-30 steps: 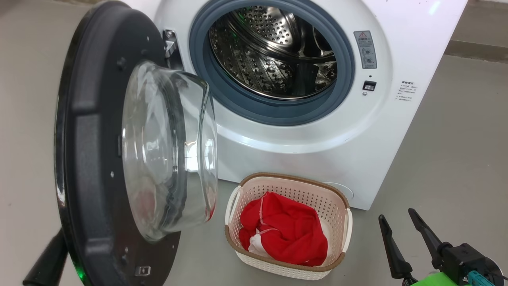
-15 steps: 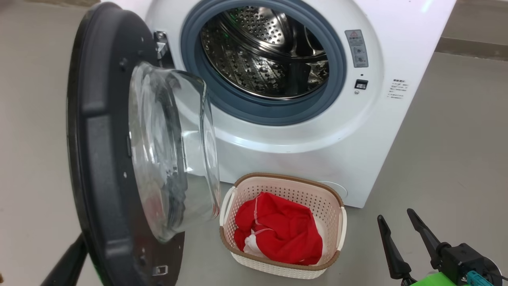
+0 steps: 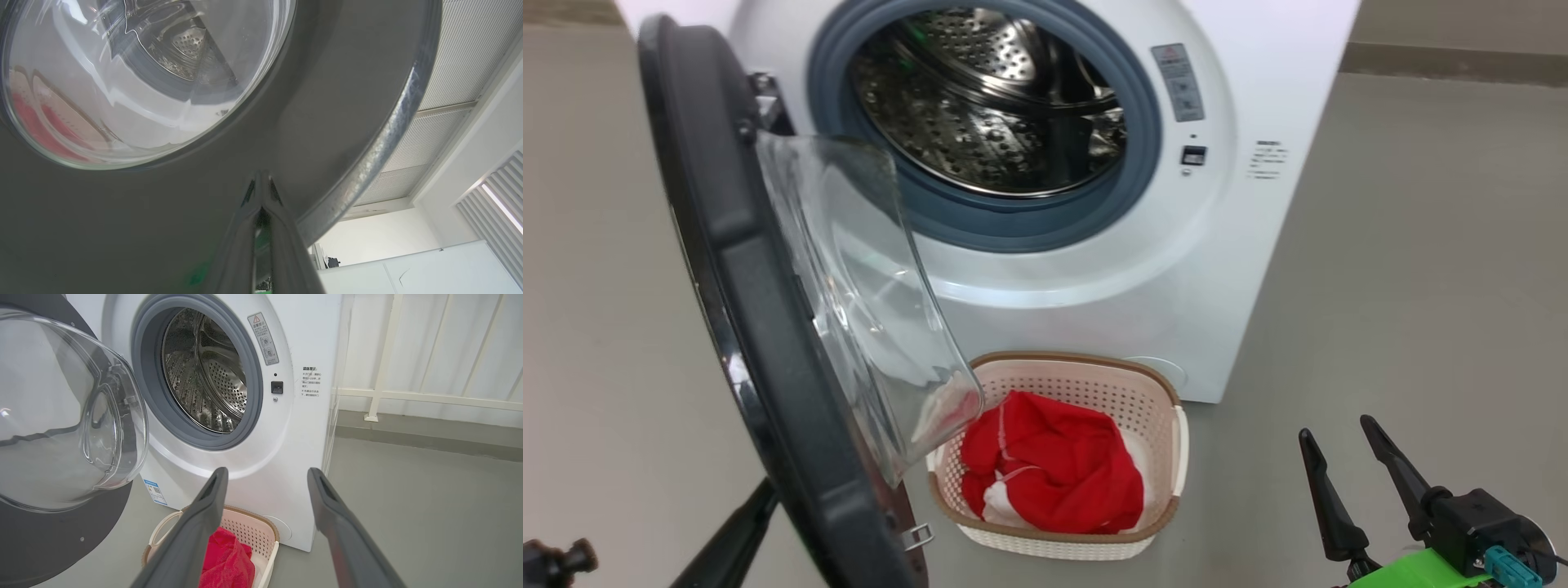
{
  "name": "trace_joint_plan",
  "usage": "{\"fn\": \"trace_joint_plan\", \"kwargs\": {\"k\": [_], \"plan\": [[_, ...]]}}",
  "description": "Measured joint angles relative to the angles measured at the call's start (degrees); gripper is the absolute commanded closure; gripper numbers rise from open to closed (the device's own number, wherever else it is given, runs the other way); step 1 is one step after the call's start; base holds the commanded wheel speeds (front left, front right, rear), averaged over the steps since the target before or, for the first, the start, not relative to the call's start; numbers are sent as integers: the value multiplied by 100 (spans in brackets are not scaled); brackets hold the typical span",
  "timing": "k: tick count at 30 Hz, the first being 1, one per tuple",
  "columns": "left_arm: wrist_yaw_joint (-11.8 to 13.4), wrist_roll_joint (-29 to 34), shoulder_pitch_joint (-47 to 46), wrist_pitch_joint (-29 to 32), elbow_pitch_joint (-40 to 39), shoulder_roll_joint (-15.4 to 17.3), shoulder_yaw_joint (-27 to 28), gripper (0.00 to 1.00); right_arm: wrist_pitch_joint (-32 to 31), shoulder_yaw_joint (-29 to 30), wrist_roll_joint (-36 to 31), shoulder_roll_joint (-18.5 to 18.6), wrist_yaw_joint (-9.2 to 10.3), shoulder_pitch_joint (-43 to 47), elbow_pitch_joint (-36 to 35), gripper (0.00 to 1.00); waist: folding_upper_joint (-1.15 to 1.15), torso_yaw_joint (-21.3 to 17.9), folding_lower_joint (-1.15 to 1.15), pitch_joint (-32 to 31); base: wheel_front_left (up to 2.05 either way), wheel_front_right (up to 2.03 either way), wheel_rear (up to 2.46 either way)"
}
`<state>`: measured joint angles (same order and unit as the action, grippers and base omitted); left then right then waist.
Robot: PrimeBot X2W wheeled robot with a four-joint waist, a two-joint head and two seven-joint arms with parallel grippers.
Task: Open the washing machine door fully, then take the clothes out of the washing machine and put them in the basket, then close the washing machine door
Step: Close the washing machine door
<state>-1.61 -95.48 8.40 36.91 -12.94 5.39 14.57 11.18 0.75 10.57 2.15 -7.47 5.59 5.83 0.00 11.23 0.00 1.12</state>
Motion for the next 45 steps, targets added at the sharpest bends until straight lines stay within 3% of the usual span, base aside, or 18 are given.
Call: {"fn": "trace_joint_plan", "kwargs": {"k": [29,45], "plan": [[-154,-93,-519,114,367,-70,-332,100,143,-144,57,4,0,-348,216,0,0,-1779,0,334,0,0,0],[-253,-212,-1318,223,1085,-47,-360,100,151,-189,57,4,0,-477,242,0,0,-2160,0,605,0,0,0]]}}
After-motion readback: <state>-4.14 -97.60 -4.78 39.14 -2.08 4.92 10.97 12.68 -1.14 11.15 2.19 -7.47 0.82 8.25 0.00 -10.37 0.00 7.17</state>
